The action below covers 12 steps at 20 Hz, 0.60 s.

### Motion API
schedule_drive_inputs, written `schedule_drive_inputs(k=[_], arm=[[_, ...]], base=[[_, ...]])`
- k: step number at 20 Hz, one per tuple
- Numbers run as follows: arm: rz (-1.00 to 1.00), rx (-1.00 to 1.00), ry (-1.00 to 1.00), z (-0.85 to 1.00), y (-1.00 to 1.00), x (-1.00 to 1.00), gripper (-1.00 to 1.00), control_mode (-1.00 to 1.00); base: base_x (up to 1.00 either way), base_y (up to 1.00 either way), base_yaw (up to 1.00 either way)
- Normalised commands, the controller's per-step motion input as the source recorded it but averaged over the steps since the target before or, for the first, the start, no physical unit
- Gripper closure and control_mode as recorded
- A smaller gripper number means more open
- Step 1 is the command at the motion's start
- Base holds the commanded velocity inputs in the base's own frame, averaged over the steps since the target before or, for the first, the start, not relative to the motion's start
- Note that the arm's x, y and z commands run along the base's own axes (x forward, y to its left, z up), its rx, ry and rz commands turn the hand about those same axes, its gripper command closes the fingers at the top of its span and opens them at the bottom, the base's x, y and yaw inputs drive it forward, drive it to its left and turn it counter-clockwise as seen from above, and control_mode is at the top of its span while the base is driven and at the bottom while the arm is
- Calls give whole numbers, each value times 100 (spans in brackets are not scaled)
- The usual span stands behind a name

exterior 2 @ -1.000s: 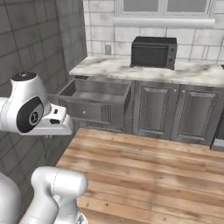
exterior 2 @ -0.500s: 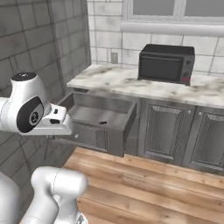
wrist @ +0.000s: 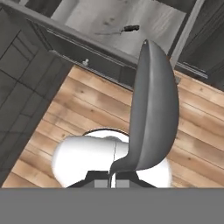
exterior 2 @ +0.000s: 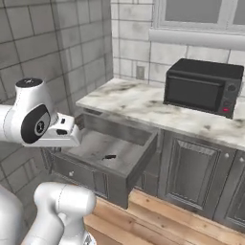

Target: Pick up the metallic utensils from the counter and place them in the open drawer. Make sure not to pick up any wooden utensils.

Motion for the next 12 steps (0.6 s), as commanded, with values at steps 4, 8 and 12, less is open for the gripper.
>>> schedule_drive_inputs(k=[4,8,12], arm=[[0,0,0,0,0,0,100,100],[0,0,0,0,0,0,100,100],[0,0,0,0,0,0,100,100]], base=[[20,-17,45],[2,-50,50],[-2,-62,62]])
